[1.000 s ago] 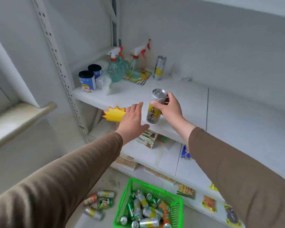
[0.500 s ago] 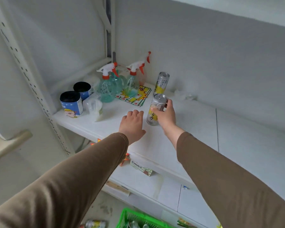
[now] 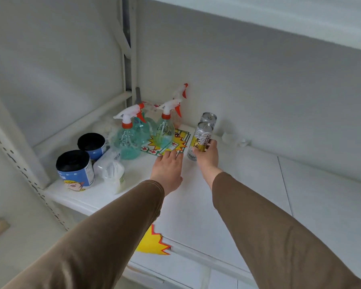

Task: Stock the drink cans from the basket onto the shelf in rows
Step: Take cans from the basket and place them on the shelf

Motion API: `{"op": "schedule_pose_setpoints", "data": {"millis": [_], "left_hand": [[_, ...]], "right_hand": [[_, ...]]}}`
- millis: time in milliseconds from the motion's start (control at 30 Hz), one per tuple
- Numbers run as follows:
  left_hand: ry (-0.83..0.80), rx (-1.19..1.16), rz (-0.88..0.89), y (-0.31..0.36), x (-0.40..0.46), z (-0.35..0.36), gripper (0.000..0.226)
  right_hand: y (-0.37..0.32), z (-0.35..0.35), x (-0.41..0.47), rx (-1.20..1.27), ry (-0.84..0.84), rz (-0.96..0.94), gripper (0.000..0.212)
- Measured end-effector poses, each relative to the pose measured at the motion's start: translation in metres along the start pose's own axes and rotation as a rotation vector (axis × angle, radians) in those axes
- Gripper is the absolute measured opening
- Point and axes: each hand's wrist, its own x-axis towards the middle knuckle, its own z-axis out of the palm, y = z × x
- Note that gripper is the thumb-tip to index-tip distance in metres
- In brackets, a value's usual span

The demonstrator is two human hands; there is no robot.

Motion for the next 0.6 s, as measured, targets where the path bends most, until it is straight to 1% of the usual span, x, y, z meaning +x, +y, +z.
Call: {"op": "schedule_pose_setpoints", "data": {"millis": [300,433,500,600], "left_hand": [[-0.011,-0.059,0.013,-0.011,0.019,0.007,0.078],[-0.020,-0.065,0.021,-0.011,0.021,0.006,0.080],[-0.026,-0.066,0.023,-0.011,0.019,0.006,0.080],[-0.030,-0.059,0.024,-0.010,0.011,0.004,0.080]], "right_hand": [[0.000,0.017,0.016,-0.068,0.076,0.023,0.042],[-0.003,0.016,0.017,-0.073,0.052,0.036,0.043],[-0.004,0.011,0.013,-0.070,0.024,0.050,0.049],[0.000,0.001,-0.001,-0.093,-0.015,0.064,0.064]]}}
